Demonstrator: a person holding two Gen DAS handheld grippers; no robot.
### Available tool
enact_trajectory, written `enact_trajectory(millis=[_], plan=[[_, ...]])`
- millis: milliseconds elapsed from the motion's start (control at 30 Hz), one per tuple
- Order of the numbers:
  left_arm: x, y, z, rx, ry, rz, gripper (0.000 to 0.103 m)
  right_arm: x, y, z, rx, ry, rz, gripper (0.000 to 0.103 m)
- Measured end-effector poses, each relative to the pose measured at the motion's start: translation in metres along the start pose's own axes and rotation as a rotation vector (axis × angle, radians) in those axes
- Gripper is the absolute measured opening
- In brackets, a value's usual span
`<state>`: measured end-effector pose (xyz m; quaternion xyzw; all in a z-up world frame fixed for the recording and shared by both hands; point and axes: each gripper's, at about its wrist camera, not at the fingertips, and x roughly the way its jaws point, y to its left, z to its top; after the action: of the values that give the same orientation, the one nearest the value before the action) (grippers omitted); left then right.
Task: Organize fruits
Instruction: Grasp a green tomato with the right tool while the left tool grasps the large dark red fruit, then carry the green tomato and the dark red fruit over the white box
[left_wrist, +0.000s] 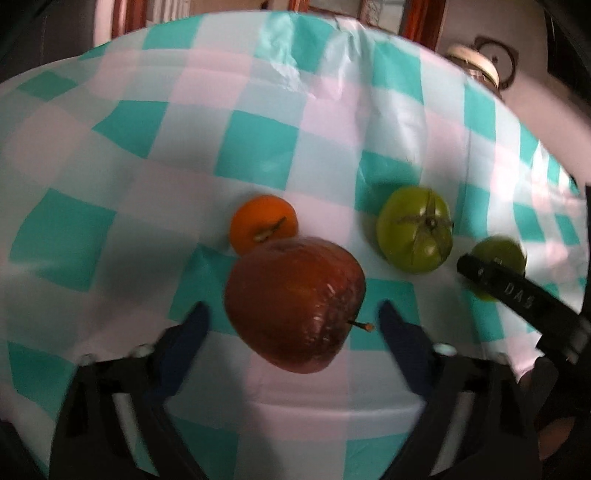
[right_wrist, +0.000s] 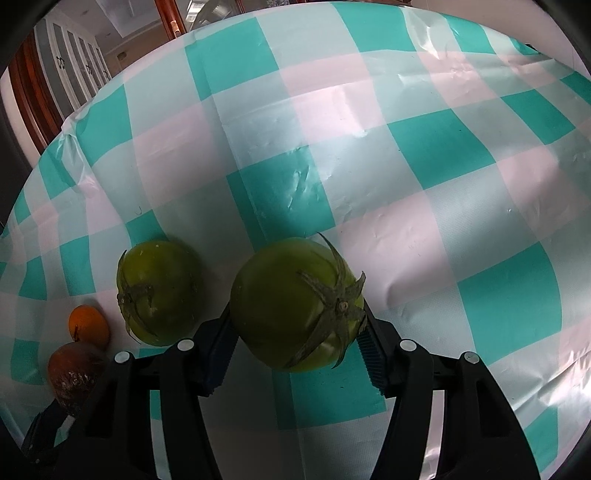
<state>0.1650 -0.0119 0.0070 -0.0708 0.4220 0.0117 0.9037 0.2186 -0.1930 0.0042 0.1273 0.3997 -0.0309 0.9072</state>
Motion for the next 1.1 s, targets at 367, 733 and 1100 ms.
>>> enact_trajectory(millis=[367, 733, 1100], plan=[[-0.022, 0.023, -0.011, -0.051, -0.052, -0.152, 0.064, -0.01, 0.0, -0.008, 0.01, -0.006, 0.02, 0.059], [-0.086, 0.07, -0.088, -0.195, -0.012, -0.221, 0.064, -0.011, -0.011, -0.009, 0.053, -0.018, 0.078, 0.059], [-0.092, 0.049, -0.087, -0.109, -0.086, -0.201, 0.064, -0.033, -0.047, -0.014, 0.143, -0.119, 0.176, 0.059]])
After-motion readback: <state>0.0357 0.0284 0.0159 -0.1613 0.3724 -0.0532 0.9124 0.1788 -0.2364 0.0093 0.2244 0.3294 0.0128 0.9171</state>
